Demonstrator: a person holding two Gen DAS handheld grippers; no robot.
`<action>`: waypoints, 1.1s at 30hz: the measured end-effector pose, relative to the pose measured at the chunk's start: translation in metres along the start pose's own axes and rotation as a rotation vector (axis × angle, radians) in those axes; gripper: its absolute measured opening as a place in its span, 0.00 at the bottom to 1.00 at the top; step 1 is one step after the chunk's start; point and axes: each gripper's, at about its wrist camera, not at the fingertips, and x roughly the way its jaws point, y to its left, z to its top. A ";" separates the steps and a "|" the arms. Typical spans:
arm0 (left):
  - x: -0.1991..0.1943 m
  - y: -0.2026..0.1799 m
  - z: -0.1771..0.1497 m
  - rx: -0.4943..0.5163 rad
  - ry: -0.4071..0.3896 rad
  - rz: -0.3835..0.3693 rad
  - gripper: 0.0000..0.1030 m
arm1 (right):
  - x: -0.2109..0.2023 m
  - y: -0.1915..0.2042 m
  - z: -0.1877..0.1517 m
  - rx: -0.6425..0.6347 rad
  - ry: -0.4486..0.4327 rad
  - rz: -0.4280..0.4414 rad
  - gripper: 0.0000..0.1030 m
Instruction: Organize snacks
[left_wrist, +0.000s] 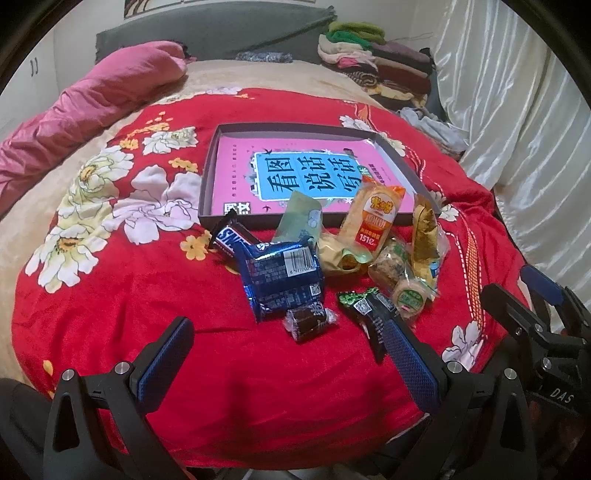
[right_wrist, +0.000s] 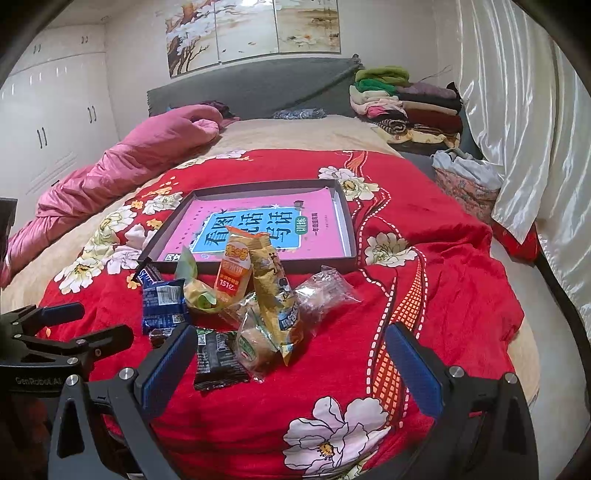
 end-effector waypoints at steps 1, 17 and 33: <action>0.001 0.000 0.000 -0.001 0.003 -0.001 0.99 | 0.000 0.000 0.000 0.001 0.000 0.000 1.00; 0.018 0.010 -0.004 -0.042 0.064 -0.021 0.99 | 0.008 0.001 0.001 -0.023 0.005 0.000 1.00; 0.054 0.002 -0.007 -0.075 0.160 -0.066 0.68 | 0.036 0.001 0.010 -0.052 0.002 0.006 1.00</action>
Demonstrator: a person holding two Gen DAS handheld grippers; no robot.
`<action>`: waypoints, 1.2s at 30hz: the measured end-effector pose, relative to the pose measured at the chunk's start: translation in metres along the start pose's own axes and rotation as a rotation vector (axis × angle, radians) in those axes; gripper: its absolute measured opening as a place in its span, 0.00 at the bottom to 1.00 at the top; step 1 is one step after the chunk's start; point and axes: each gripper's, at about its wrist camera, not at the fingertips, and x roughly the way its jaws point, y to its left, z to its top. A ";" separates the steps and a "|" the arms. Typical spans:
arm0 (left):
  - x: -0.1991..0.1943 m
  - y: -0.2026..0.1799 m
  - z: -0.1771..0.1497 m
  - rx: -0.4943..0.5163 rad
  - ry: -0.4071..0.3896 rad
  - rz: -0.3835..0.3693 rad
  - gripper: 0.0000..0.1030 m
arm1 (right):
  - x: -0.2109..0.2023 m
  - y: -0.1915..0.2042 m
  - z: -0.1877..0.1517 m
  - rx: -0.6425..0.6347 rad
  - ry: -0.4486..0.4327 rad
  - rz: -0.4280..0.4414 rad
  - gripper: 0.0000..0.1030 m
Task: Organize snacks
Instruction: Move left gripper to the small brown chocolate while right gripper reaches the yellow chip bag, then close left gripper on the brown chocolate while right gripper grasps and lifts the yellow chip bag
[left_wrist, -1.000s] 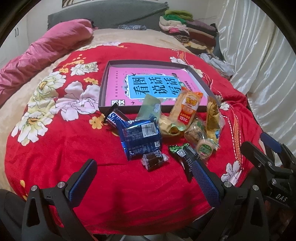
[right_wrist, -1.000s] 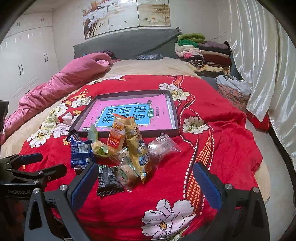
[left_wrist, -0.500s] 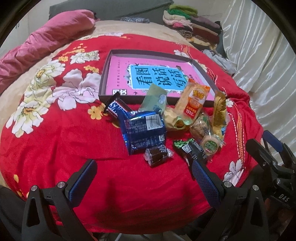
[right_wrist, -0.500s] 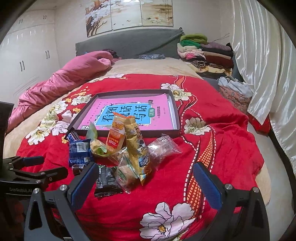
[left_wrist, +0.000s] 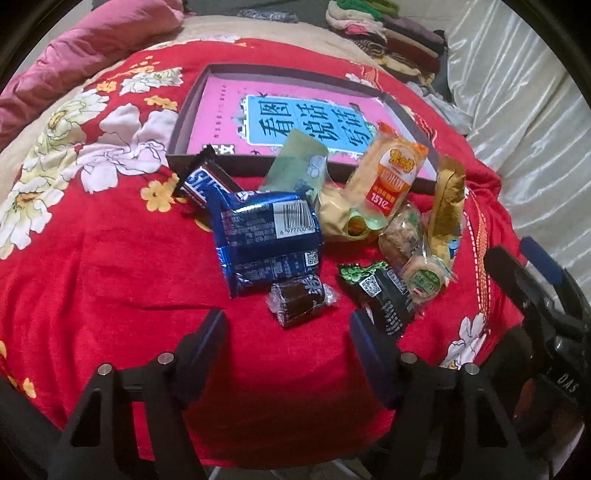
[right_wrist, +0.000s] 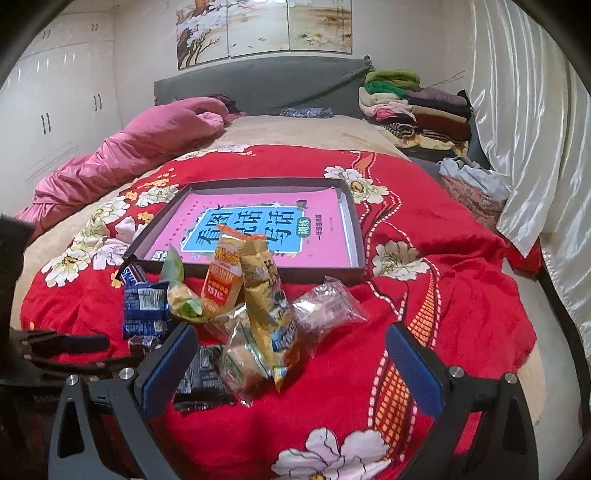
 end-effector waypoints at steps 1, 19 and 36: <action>0.002 -0.001 0.000 -0.002 0.003 0.000 0.68 | 0.003 0.000 0.002 -0.004 0.001 0.005 0.99; 0.024 0.005 0.009 -0.059 0.019 0.022 0.64 | 0.054 0.007 0.015 -0.124 0.046 0.093 0.25; 0.018 0.009 0.006 -0.075 0.029 -0.022 0.33 | 0.033 -0.002 0.017 -0.089 -0.022 0.179 0.20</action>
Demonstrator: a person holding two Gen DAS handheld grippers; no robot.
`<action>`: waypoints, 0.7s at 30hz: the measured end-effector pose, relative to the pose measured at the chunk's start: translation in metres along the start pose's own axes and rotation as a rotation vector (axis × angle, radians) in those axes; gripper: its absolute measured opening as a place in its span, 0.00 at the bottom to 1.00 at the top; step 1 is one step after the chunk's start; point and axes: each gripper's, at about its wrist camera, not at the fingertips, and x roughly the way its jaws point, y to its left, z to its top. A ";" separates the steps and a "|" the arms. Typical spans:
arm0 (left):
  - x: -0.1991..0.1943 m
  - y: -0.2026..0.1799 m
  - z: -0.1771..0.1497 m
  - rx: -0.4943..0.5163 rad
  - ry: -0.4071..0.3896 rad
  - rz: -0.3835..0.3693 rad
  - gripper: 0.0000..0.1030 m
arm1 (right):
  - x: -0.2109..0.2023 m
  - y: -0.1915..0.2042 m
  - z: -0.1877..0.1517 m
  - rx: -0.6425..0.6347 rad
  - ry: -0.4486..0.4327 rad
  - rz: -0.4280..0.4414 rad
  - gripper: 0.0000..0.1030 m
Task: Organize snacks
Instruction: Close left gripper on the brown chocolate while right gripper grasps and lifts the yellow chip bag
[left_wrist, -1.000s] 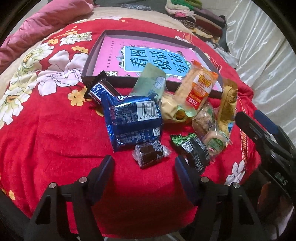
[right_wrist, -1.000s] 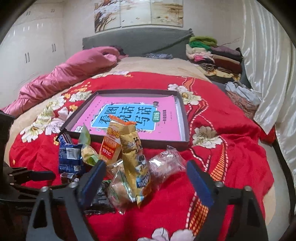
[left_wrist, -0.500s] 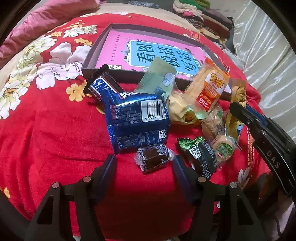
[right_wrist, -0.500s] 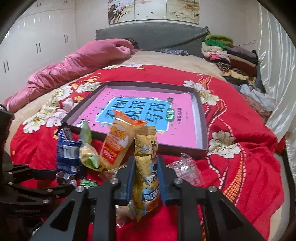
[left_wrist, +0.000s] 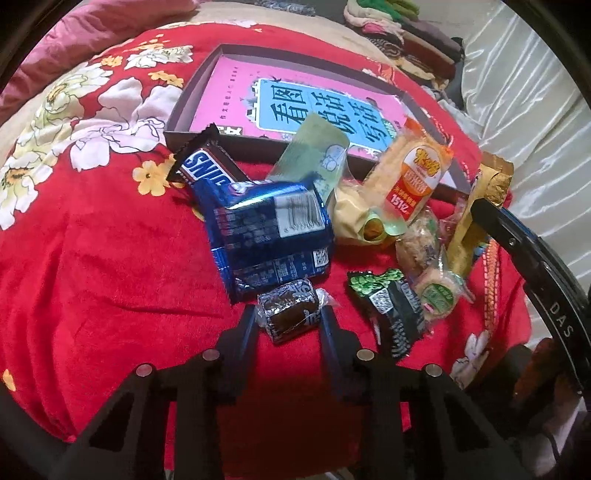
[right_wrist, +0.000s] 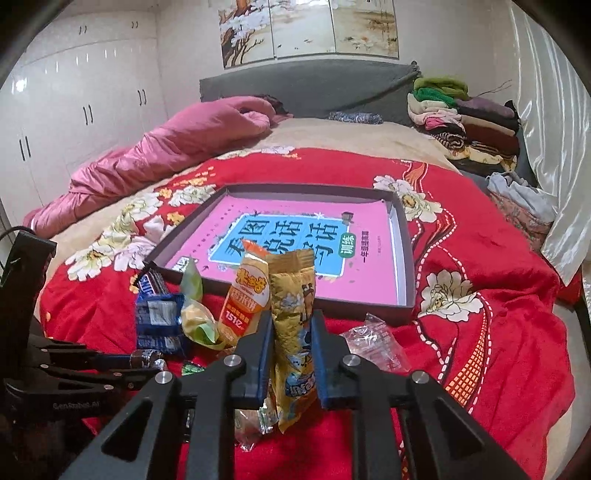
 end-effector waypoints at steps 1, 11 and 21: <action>-0.003 0.000 0.000 0.001 -0.001 -0.003 0.33 | -0.002 0.000 0.000 0.001 -0.010 0.003 0.20; -0.036 -0.008 0.005 0.031 -0.076 -0.023 0.33 | -0.017 -0.013 0.007 0.061 -0.072 0.038 0.19; -0.055 -0.006 0.019 0.044 -0.159 -0.024 0.33 | -0.025 -0.024 0.020 0.100 -0.139 0.037 0.19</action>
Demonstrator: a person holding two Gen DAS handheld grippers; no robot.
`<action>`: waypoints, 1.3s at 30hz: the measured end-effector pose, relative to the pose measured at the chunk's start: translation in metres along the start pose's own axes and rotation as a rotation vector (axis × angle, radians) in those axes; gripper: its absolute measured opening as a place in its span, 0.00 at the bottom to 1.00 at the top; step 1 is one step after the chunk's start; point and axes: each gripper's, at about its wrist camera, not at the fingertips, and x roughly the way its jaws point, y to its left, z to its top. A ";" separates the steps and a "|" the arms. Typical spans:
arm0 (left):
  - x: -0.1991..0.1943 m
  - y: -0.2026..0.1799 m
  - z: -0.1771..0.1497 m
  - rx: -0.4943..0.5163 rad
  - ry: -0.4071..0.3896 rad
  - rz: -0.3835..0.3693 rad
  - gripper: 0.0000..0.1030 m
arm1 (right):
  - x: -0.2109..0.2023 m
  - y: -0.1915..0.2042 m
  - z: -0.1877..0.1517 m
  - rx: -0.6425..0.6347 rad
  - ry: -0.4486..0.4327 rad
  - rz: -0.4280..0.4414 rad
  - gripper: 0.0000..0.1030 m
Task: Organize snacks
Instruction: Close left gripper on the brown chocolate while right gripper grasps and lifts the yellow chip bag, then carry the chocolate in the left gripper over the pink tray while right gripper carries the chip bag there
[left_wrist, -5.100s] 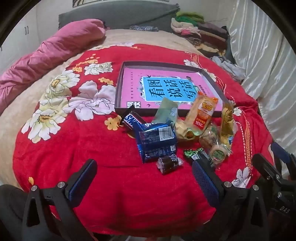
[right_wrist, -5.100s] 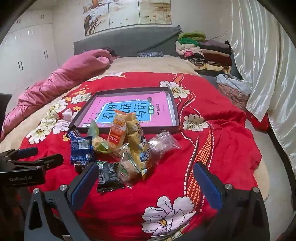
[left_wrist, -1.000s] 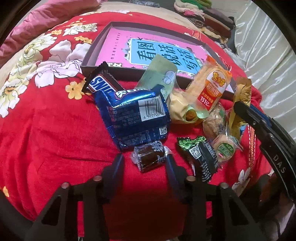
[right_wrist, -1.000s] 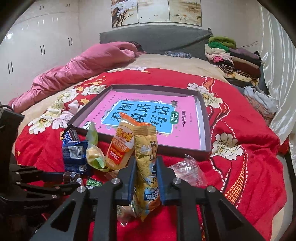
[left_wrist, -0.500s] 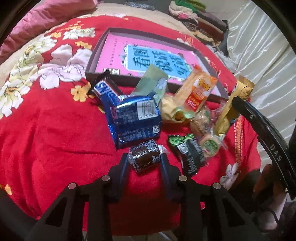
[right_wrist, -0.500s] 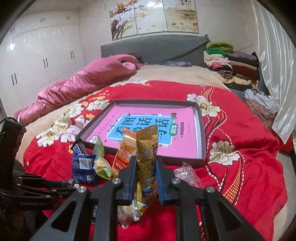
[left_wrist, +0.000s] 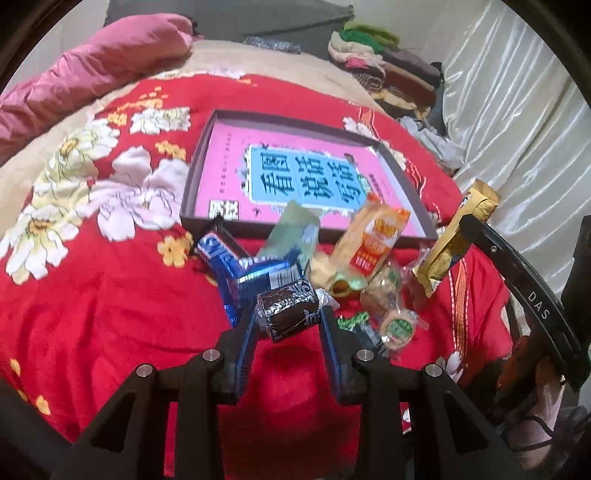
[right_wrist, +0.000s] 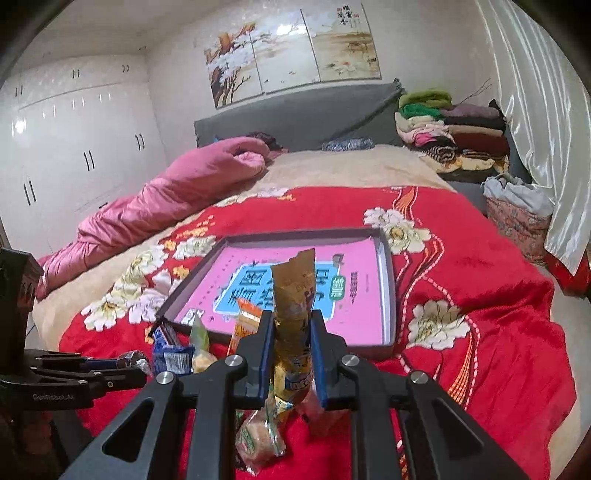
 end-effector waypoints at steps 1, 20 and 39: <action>-0.001 0.000 0.002 0.000 -0.004 -0.004 0.33 | 0.000 -0.001 0.002 0.003 -0.005 -0.002 0.19; 0.007 0.026 0.061 -0.036 -0.116 0.028 0.33 | 0.010 -0.031 0.029 0.036 -0.071 -0.044 0.19; 0.056 0.039 0.104 -0.006 -0.111 0.029 0.33 | 0.043 -0.043 0.031 -0.009 -0.031 -0.145 0.19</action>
